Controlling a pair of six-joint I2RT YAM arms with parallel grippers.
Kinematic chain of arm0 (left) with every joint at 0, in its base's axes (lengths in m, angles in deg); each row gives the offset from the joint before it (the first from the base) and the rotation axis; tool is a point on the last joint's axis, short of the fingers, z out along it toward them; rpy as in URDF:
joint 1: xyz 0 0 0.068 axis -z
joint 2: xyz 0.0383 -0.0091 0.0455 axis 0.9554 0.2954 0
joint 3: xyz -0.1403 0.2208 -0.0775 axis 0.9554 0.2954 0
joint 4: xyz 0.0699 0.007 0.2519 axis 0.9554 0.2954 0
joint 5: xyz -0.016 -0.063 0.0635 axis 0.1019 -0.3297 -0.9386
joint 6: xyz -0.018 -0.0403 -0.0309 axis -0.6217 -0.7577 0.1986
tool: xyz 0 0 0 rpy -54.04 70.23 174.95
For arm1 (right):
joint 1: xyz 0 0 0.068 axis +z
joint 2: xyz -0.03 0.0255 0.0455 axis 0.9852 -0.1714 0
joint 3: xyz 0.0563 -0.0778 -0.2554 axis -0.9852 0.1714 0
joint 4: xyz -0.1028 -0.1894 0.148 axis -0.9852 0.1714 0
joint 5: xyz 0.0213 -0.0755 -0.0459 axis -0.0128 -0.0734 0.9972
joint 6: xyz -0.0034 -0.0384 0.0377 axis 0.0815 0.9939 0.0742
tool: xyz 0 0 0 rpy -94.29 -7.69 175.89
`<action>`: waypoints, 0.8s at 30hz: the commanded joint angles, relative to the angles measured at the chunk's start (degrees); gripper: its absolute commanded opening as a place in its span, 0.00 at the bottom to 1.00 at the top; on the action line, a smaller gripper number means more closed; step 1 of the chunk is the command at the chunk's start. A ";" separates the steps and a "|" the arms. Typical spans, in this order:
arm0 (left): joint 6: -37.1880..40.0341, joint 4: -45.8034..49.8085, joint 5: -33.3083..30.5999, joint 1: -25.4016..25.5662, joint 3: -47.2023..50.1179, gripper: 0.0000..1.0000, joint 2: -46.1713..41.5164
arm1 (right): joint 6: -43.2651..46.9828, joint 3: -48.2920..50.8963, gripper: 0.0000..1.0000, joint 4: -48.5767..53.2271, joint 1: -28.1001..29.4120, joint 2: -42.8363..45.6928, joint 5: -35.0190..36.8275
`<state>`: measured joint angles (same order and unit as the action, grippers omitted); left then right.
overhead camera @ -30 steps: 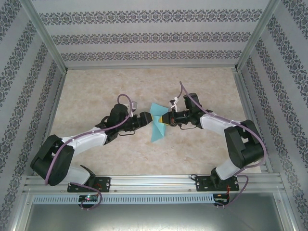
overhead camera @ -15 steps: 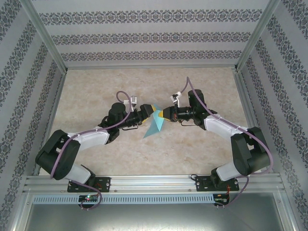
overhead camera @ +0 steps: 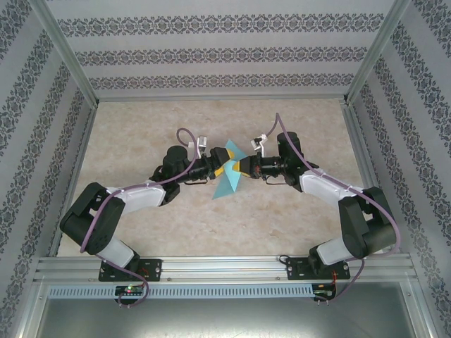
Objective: Fold a paper plane with a square sheet of paper (pick it up from the middle)
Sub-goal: Turn over the paper at the center of the table.
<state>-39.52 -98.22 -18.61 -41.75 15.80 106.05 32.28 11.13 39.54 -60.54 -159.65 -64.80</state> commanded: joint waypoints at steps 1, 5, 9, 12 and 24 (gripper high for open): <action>1.05 -0.57 2.12 0.48 -2.05 0.81 -1.42 | -0.03 1.07 0.00 -1.87 -0.76 0.35 -0.31; 1.88 1.35 2.59 0.55 -2.19 0.80 -1.90 | -0.02 1.33 0.00 -1.66 -1.05 0.23 0.11; 2.89 3.55 2.76 0.75 -2.49 0.79 -1.95 | -0.03 1.17 0.01 -1.50 -1.18 -0.02 0.30; 3.80 5.59 2.77 0.92 -2.72 0.79 -2.06 | -0.03 1.16 0.01 -1.24 -1.57 -0.37 0.49; 6.23 9.82 4.83 1.38 -4.39 0.57 -1.31 | 0.06 1.10 0.01 -0.85 -1.64 -0.67 0.64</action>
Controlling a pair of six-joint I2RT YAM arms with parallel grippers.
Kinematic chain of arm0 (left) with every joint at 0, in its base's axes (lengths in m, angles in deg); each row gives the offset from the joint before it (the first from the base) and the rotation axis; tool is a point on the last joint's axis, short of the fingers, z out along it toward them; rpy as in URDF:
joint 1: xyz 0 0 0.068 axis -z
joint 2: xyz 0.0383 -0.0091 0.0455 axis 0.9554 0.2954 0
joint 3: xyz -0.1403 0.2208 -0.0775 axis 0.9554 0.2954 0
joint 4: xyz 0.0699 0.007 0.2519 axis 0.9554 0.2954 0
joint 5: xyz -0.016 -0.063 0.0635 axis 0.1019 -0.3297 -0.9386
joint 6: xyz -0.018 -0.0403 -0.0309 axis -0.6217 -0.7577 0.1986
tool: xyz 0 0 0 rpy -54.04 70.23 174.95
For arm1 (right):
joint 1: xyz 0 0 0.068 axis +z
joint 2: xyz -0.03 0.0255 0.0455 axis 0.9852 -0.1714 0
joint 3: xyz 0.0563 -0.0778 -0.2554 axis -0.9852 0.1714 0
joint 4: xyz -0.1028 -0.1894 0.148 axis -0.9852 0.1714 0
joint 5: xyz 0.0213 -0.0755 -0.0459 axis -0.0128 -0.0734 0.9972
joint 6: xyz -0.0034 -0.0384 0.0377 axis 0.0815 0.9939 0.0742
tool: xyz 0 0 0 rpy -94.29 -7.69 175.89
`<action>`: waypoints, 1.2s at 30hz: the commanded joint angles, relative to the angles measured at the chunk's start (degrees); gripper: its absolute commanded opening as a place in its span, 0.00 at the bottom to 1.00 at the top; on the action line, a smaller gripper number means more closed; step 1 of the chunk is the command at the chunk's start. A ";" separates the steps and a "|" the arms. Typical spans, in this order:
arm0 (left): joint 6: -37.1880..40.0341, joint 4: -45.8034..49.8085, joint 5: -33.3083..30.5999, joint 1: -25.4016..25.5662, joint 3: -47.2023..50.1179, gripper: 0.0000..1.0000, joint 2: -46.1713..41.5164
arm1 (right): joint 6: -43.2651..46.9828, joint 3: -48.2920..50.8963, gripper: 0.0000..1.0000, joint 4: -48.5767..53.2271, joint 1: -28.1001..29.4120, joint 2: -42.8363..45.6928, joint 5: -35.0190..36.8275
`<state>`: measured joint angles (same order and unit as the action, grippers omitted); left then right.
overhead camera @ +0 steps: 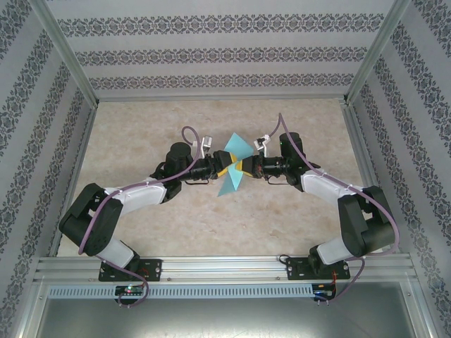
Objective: Fold a paper plane with a square sheet of paper (pick it up from the middle)
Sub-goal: Turn over the paper at the center of the table.
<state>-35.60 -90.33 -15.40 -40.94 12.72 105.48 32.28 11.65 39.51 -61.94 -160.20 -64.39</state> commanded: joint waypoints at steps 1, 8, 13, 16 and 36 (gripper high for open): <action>2.37 2.06 1.62 0.56 -1.31 0.55 -0.72 | 0.06 0.55 0.01 -0.81 -0.20 -0.25 0.21; 3.71 4.45 1.84 0.55 -2.00 0.42 -0.42 | -0.05 0.39 0.01 -0.80 -0.27 -0.41 0.29; 4.41 5.69 2.15 0.56 -2.45 0.33 -0.06 | -0.10 0.03 0.02 -0.80 -0.18 -0.62 0.20; 4.70 6.04 2.20 0.55 -2.64 0.28 0.20 | -0.07 0.04 0.02 -0.77 -0.18 -0.60 0.16; 6.25 8.72 1.63 0.55 -2.92 0.12 0.18 | 0.98 1.79 0.21 0.77 -1.95 1.94 0.81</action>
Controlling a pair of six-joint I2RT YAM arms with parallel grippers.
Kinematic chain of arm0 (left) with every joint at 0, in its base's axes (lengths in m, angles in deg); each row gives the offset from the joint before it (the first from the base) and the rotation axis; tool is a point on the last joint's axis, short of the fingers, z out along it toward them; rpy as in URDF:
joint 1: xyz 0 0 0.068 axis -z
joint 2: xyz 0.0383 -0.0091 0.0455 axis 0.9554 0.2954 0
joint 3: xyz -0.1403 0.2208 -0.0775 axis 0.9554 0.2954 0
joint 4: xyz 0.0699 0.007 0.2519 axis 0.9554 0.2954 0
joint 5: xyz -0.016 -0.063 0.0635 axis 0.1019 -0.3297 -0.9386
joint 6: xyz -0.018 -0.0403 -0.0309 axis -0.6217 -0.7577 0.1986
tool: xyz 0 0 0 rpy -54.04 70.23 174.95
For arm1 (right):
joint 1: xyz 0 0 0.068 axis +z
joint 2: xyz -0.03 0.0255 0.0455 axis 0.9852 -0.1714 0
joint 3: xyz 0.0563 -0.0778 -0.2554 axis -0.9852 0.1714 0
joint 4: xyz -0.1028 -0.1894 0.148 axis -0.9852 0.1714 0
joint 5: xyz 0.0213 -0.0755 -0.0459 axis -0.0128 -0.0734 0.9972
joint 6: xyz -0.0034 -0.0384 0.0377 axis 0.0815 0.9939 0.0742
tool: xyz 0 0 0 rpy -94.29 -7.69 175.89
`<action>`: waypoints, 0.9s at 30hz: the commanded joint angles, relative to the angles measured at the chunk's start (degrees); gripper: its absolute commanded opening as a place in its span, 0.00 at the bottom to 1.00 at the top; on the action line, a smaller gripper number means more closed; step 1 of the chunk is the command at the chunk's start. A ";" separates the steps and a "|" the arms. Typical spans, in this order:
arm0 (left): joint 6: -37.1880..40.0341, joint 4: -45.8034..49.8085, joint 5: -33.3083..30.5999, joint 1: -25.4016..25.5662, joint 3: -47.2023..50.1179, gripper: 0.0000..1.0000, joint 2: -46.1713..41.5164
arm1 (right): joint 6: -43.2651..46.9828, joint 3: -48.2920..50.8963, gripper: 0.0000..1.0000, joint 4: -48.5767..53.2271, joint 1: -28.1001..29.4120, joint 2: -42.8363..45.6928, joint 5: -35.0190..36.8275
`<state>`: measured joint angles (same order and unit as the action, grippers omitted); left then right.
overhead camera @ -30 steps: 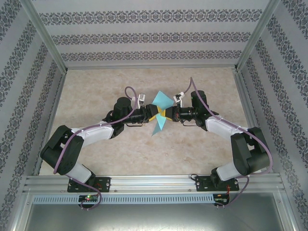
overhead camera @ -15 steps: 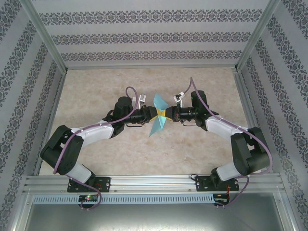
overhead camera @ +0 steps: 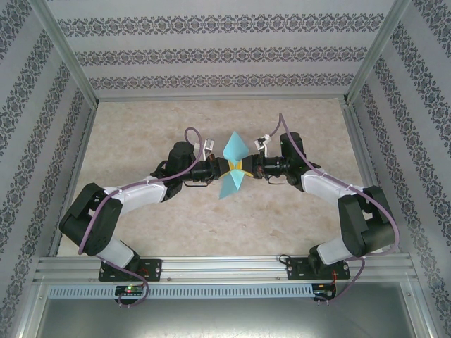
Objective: Fold a paper plane with a square sheet of paper (pick it up from the middle)
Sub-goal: Turn over the paper at the center of the table.
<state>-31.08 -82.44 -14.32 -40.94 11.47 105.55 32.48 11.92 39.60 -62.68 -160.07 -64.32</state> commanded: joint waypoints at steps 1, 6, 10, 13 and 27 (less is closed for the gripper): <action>1.51 0.46 0.25 0.55 -1.64 0.11 0.08 | 0.83 2.27 0.25 0.97 -1.69 2.34 1.09; 0.34 -1.22 -0.67 0.55 -2.05 0.10 0.24 | -1.03 5.85 0.41 2.44 -3.32 6.81 6.66; -0.04 -1.54 -0.81 0.55 -2.82 0.10 0.44 | -3.32 7.49 0.53 3.74 -3.63 11.15 8.91; -0.69 -2.82 -0.71 0.55 -3.04 0.10 0.95 | -7.95 9.42 0.59 0.21 -2.99 12.43 8.58; -3.43 -7.52 -0.20 0.55 -2.61 0.11 2.60 | -18.83 10.31 0.55 -12.14 4.85 9.73 10.30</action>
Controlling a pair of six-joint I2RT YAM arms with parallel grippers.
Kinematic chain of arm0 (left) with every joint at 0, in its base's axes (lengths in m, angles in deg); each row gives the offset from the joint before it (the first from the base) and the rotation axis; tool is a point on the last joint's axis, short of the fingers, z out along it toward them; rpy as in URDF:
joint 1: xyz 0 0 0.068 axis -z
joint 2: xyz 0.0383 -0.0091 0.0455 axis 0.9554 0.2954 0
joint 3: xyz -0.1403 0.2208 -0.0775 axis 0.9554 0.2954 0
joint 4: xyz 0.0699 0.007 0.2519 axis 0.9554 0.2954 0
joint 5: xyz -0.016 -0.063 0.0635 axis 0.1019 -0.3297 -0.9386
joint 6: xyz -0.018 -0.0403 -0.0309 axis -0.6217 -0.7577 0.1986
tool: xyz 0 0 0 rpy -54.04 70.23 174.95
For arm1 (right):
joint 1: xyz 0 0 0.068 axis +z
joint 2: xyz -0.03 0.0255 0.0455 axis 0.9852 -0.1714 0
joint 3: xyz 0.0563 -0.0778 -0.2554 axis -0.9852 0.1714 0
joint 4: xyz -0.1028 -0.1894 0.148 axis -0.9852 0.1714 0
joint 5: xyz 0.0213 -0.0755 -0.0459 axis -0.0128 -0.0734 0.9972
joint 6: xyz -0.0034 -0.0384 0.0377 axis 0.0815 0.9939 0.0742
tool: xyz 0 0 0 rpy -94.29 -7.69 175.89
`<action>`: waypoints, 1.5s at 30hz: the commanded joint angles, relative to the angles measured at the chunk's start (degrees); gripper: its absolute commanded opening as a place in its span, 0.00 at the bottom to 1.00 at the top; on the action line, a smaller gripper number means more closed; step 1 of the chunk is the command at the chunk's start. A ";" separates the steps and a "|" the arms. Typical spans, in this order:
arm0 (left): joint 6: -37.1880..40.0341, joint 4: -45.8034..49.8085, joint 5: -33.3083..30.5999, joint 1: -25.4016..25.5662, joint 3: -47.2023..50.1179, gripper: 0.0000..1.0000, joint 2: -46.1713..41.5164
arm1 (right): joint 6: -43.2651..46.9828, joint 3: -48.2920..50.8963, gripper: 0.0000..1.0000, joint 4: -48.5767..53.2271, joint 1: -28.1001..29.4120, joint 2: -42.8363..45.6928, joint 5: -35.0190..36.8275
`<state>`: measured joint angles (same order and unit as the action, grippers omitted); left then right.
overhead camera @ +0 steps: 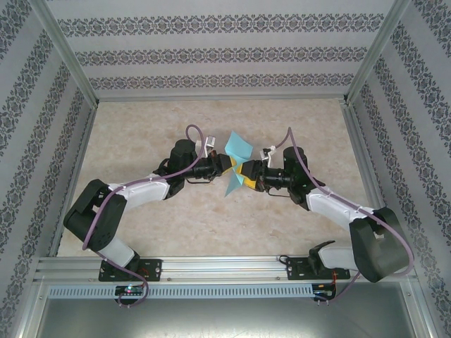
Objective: Fold a paper plane with a square sheet of paper (pick it up from the middle)
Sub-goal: Turn over the paper at the center of the table.
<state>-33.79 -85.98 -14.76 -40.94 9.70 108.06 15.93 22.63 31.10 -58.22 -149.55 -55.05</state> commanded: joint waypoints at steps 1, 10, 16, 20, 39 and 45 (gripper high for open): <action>-0.75 -3.88 0.31 0.55 -0.70 0.11 0.05 | -2.40 -0.40 0.52 -3.76 0.33 -0.81 1.02; 0.87 -1.58 -0.10 0.55 -0.04 0.14 -1.22 | -3.00 -0.24 0.26 -2.70 -0.24 0.29 0.93; 1.13 -1.21 -0.11 0.55 0.22 0.19 -1.68 | -3.27 -0.05 0.21 -2.52 -0.41 0.94 0.93; 1.01 -1.41 -0.15 0.55 0.58 0.20 -1.64 | -3.23 -0.27 0.16 -2.44 -0.63 1.05 0.85; 17.51 25.69 0.26 -2.75 -4.48 0.74 -9.58 | 41.67 -21.72 0.00 67.05 0.50 3.06 36.16; 19.06 29.76 0.64 -5.43 -1.21 0.77 -14.00 | 45.36 -30.19 0.00 83.39 7.22 -2.15 62.45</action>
<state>-17.94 -60.80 -14.70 -44.92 6.86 97.26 55.86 -4.87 100.25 -53.26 -149.27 -10.22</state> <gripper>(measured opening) 0.769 0.041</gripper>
